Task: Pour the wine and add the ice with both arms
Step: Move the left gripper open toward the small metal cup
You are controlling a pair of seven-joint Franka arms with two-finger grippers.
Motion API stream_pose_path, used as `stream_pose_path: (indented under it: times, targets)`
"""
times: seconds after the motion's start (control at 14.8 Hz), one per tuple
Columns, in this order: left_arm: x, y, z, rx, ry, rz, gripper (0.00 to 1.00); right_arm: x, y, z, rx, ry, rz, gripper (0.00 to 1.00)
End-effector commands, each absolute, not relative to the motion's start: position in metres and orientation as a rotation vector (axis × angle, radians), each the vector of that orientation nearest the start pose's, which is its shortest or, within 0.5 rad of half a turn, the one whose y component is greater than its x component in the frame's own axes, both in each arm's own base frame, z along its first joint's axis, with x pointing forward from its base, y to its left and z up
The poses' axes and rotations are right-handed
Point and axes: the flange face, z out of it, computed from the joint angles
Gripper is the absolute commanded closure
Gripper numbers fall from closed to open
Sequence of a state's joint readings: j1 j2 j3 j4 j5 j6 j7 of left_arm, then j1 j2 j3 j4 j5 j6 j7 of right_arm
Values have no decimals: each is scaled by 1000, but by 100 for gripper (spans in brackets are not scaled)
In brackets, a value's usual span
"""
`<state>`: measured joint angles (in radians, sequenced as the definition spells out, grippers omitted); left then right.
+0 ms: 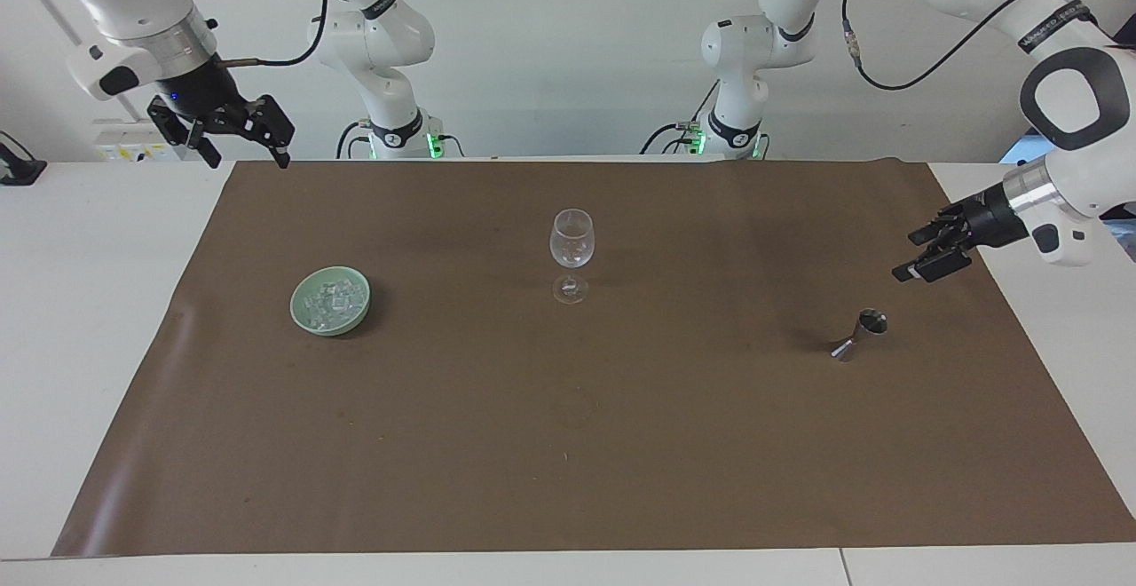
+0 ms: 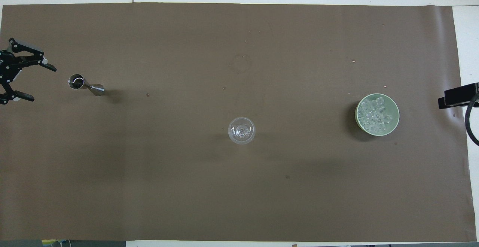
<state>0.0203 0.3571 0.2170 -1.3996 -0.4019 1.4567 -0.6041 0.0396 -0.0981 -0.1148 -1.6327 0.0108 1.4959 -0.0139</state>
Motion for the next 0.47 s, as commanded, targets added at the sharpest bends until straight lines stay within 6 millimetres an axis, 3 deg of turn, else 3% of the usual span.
stream_pose_path:
  times: [0.0,0.41]
  targets:
    - [651,101,465,-2999,-1545,589,0,510,-42,640,-3113,100,64,0]
    - [682,131,381,-2909,-1753,532,0,510,-42,640,-3113,100,64,0]
